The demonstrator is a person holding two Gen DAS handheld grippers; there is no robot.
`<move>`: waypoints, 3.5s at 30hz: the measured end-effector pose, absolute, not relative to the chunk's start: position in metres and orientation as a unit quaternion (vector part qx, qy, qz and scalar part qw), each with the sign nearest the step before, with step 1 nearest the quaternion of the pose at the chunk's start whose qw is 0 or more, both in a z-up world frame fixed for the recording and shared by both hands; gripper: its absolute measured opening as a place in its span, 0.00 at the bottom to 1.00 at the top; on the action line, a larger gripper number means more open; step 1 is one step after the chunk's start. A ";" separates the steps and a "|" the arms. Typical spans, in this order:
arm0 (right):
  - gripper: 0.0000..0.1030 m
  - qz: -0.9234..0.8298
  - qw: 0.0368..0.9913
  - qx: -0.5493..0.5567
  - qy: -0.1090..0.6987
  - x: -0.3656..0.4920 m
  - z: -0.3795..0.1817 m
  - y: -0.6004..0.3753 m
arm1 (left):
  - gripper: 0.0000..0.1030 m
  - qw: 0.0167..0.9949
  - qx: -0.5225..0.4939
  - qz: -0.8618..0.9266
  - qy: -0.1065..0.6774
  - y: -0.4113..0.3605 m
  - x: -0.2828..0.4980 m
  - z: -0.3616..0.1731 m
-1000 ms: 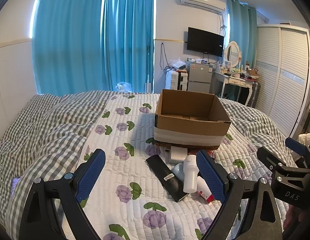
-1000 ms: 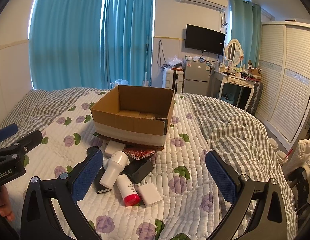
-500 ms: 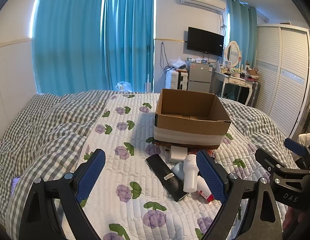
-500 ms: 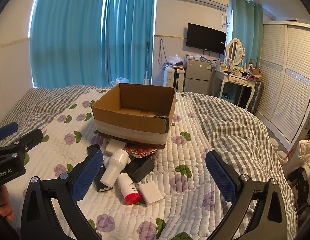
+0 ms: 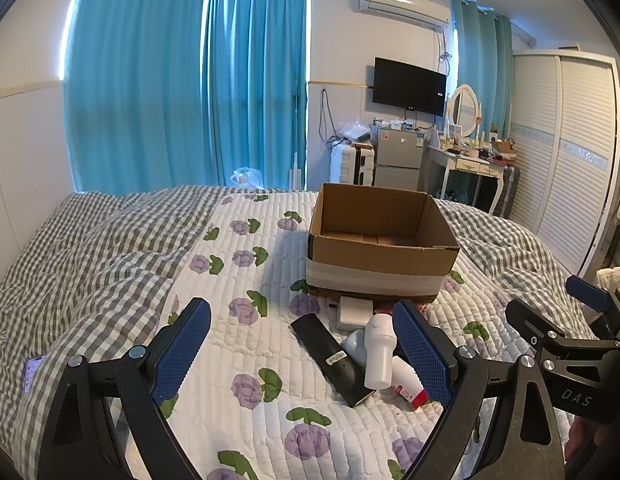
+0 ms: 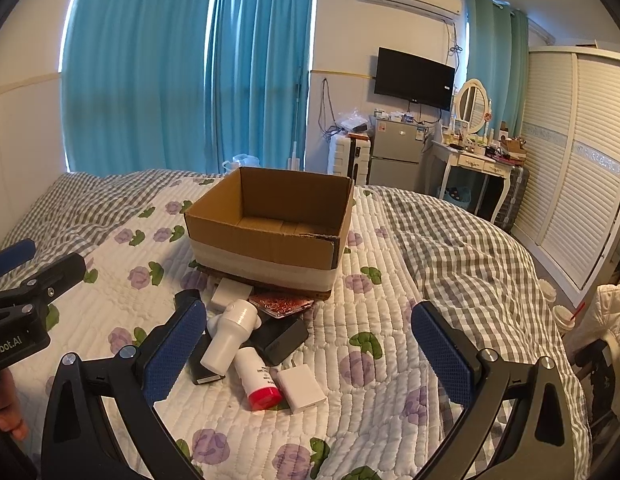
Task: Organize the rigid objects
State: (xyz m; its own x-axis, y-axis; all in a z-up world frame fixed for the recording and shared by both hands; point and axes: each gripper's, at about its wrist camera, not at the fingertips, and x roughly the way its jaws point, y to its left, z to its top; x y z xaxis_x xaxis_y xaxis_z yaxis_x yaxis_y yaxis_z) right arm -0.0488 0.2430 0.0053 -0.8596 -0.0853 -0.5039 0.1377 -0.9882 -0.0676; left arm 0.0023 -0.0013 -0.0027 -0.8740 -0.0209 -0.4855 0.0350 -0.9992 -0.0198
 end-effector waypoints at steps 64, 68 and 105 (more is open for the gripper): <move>0.40 -0.858 0.119 0.494 0.079 -0.183 -0.110 0.273 | 0.52 -0.063 0.463 -0.882 -0.053 0.094 -0.160 -0.145; 0.40 -0.859 0.122 0.490 0.076 -0.181 -0.108 0.275 | 0.43 -0.076 0.466 -0.880 -0.058 0.096 -0.162 -0.146; 0.40 -0.918 0.132 0.363 0.088 -0.294 0.052 0.235 | 0.43 -0.069 0.403 -0.910 -0.064 0.057 -0.301 -0.022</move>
State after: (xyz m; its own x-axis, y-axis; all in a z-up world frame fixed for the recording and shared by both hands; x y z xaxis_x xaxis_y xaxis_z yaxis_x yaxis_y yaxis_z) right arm -0.2941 0.2351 0.0518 -0.7015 -0.1793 -0.6898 0.3066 -0.9496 -0.0650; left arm -0.3010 0.0573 -0.0215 -0.6660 0.0740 -0.7423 -0.1778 -0.9821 0.0616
